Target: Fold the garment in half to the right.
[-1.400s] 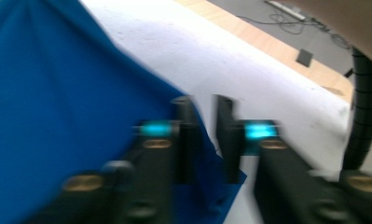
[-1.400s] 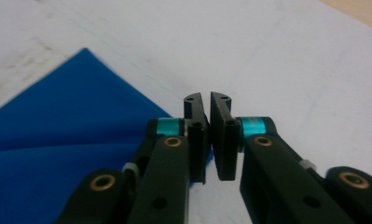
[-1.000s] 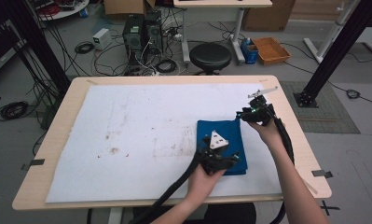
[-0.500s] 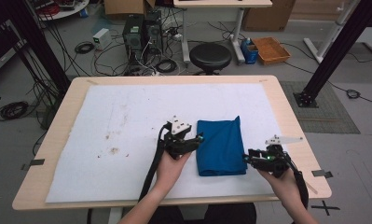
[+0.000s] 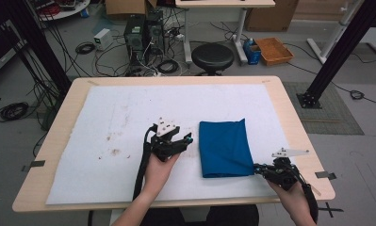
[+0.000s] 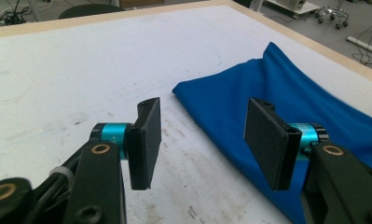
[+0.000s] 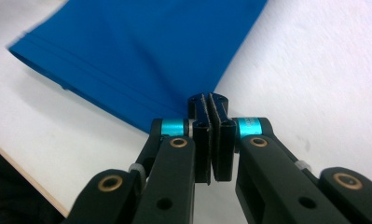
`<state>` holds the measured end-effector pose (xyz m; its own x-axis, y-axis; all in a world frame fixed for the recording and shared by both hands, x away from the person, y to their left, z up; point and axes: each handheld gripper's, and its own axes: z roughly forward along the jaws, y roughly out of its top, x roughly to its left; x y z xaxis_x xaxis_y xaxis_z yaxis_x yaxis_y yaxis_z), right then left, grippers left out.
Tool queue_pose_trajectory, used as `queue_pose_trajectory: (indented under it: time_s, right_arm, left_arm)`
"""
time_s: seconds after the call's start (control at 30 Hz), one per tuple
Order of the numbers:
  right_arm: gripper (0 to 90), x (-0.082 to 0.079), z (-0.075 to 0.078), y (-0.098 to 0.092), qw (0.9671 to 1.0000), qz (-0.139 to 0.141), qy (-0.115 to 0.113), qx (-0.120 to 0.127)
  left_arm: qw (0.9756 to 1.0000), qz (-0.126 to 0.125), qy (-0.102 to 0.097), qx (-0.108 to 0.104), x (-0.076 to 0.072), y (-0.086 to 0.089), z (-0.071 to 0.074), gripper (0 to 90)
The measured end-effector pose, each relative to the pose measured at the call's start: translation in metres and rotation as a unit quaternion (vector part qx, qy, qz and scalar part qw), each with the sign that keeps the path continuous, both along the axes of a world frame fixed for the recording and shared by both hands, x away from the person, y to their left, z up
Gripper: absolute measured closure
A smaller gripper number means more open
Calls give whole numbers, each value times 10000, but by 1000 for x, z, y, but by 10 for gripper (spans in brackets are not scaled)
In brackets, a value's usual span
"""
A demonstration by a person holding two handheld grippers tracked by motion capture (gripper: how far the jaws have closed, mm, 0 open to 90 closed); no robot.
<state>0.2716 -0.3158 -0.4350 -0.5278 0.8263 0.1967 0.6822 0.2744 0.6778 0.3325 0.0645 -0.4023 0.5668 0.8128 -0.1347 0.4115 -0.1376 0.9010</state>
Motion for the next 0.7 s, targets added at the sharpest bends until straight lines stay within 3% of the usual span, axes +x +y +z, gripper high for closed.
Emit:
queue_pose_trajectory:
  time_s: [0.13, 0.27, 0.47, 0.6, 0.7]
  right_arm:
    - [766, 3, 5, -5, 9999, -128, -53, 72]
    - [728, 26, 24, -7, 9989, -301, -351, 64]
    - [689, 70, 36, -1, 9977, -462, -488, 87]
    - [690, 87, 30, 4, 9975, -552, -412, 151]
    - [690, 90, 21, 7, 9978, -571, -246, 214]
  left_arm:
    - [10000, -12, 3, 2, 2, 0, -1, 461]
    - [10000, -5, 31, 48, 13, -4, -4, 447]
    - [9987, -111, 480, 124, 50, -22, -10, 444]
    - [9984, -206, 445, 278, 78, -39, -13, 450]
    - [9965, -403, 551, 479, 98, -55, -16, 518]
